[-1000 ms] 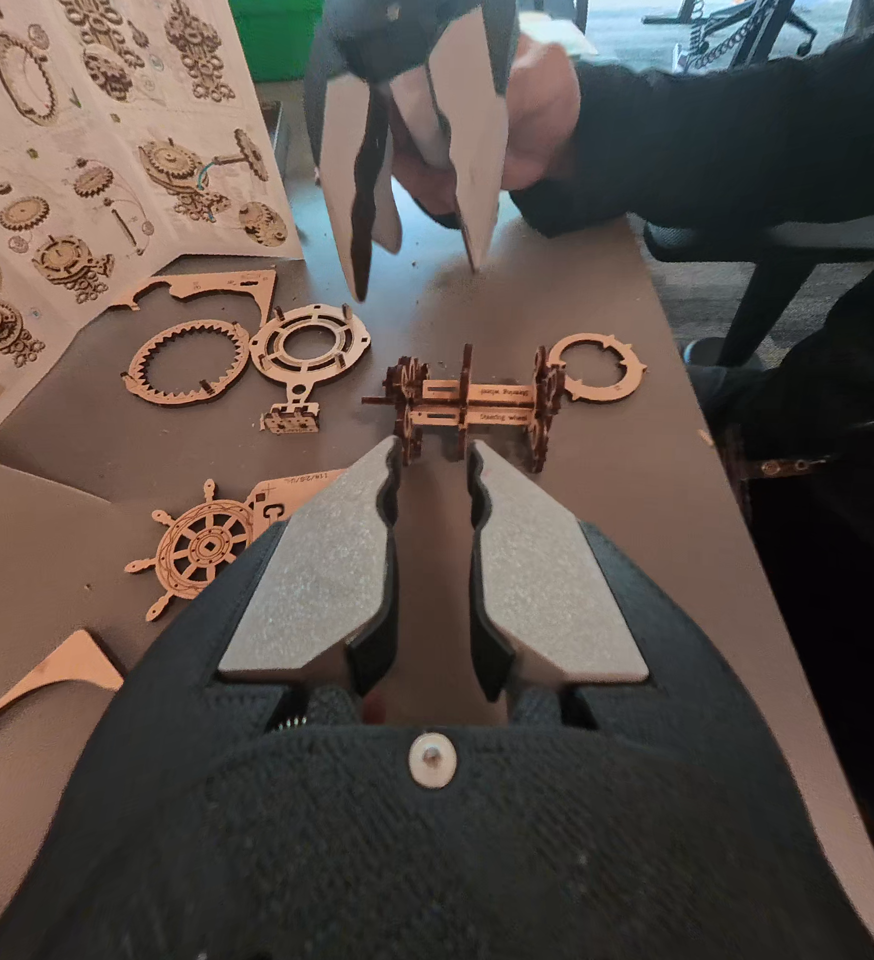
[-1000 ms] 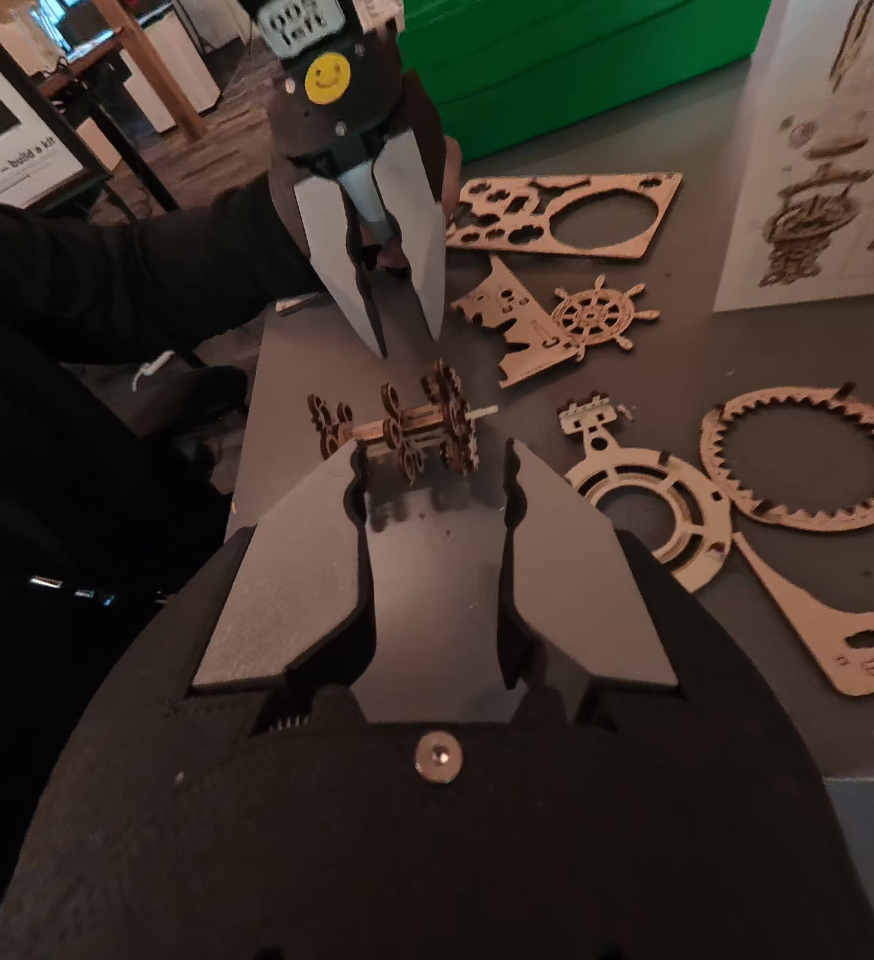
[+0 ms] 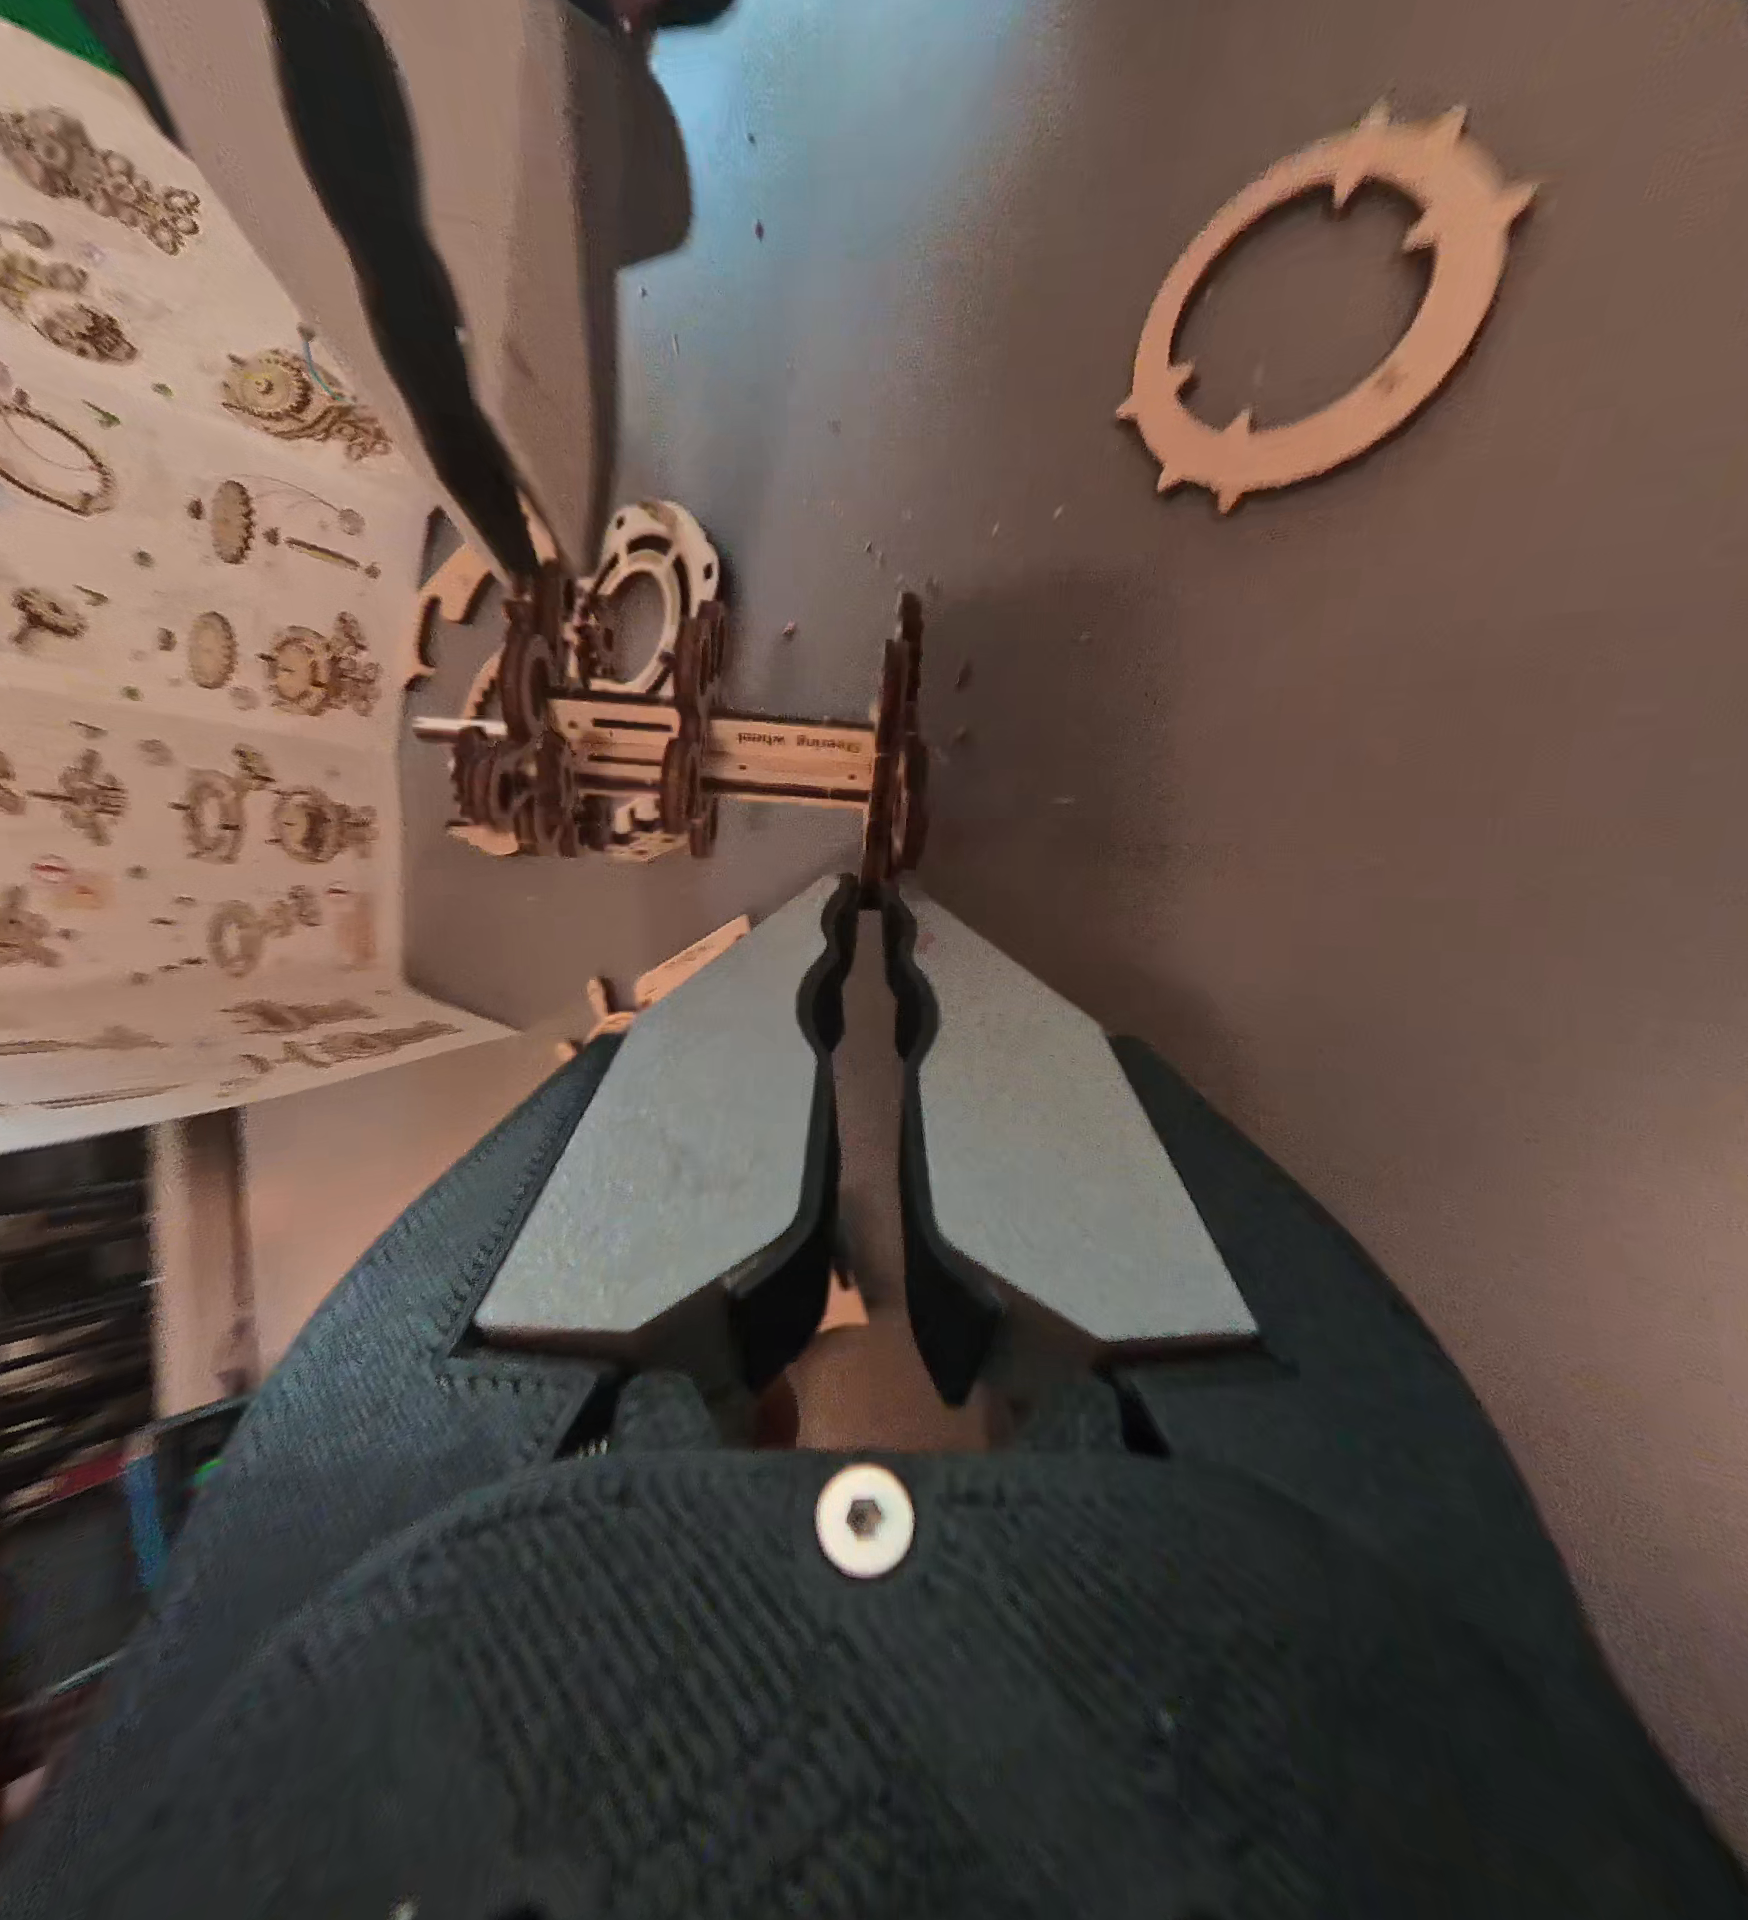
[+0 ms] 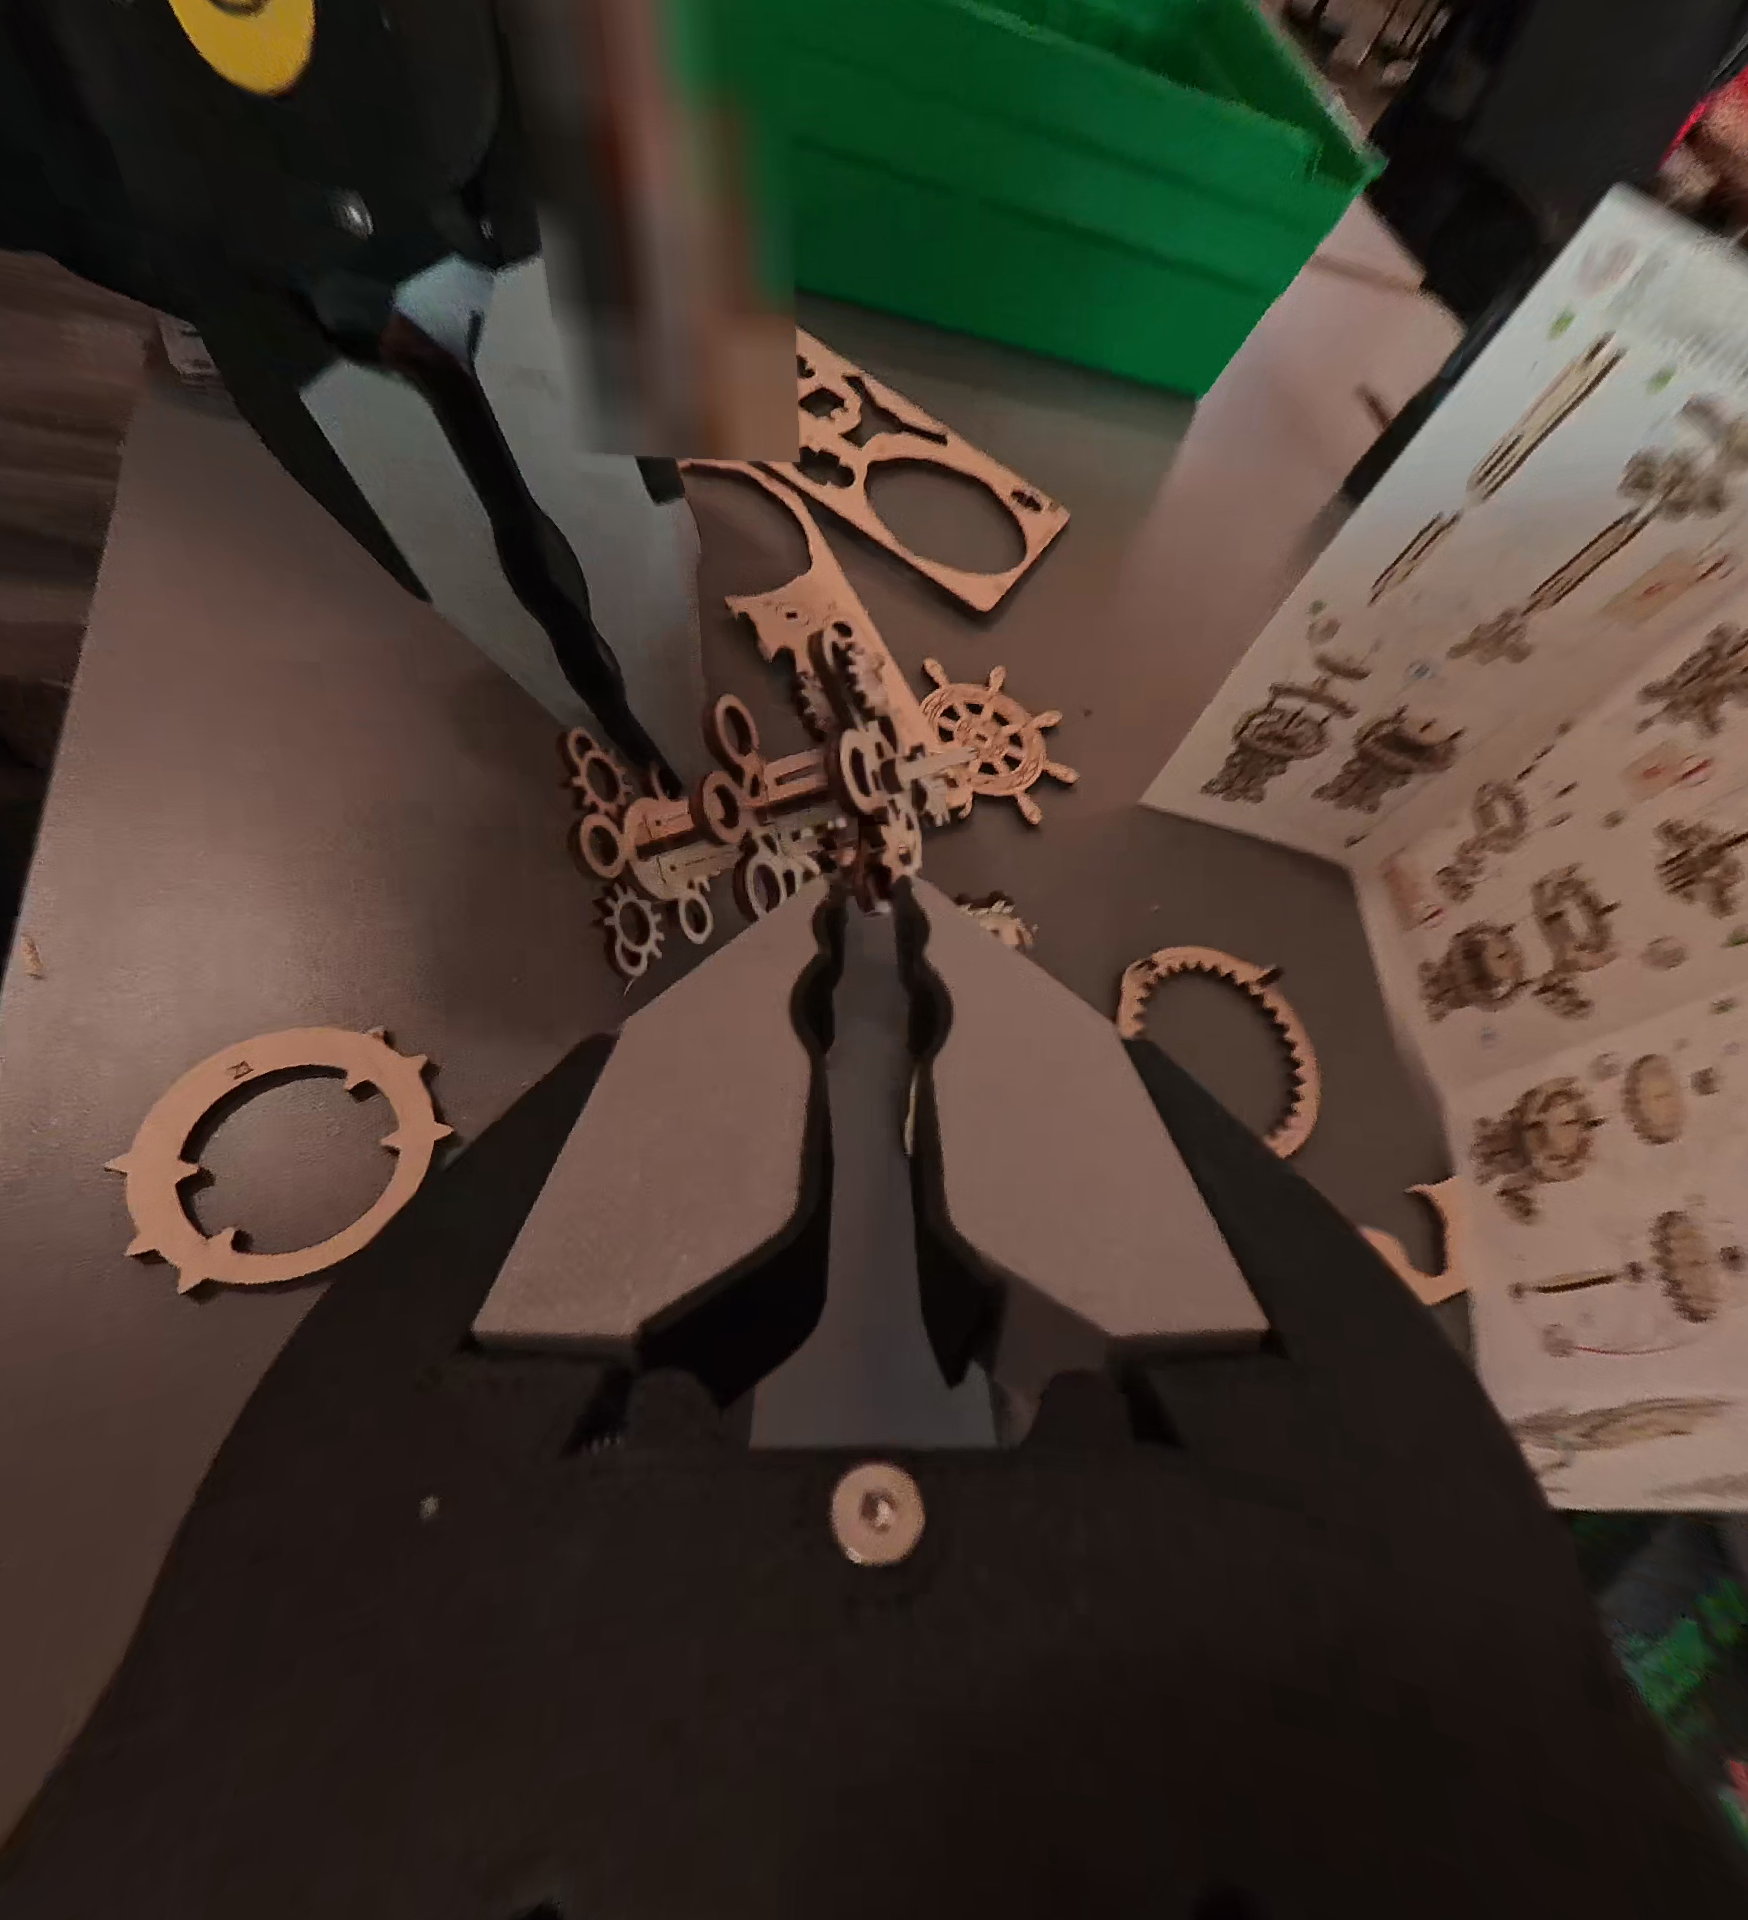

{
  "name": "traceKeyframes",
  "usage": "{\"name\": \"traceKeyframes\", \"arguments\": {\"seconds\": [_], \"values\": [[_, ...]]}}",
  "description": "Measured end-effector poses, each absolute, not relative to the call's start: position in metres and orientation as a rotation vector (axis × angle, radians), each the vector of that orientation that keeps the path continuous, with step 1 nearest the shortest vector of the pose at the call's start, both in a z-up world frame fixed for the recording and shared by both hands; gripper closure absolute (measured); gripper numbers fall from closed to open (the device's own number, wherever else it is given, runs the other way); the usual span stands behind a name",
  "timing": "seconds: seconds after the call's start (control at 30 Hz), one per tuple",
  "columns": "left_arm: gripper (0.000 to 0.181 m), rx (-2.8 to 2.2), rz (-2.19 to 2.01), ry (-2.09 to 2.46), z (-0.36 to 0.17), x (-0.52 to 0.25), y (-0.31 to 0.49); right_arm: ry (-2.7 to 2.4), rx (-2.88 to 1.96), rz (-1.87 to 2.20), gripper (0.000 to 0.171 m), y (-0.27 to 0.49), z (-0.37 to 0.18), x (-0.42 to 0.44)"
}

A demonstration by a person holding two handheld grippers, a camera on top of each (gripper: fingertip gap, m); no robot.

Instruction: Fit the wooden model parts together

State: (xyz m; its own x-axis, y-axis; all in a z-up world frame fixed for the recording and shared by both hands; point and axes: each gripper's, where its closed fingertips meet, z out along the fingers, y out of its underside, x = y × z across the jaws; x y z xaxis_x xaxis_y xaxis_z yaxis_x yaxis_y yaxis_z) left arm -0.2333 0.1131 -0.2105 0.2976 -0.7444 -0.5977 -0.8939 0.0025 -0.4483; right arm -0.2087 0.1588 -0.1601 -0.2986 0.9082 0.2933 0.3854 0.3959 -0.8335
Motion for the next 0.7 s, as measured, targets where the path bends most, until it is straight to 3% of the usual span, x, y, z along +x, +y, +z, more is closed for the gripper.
{"name": "traceKeyframes", "arguments": {"seconds": [0.43, 0.57, 0.7], "values": [[0.18, -1.593, 0.737, 1.659, -0.214, -0.243, 0.127, -1.816, -0.901, 0.634, 0.171, 0.146, -0.153, -0.2], [0.18, -1.551, 0.833, 1.7, -0.218, -0.246, 0.127, -1.743, -0.956, 0.76, 0.162, 0.154, -0.143, -0.192], [0.177, -1.53, 0.882, 1.721, -0.225, -0.249, 0.128, -1.763, -1.089, 0.967, 0.139, 0.151, -0.152, -0.193]]}}
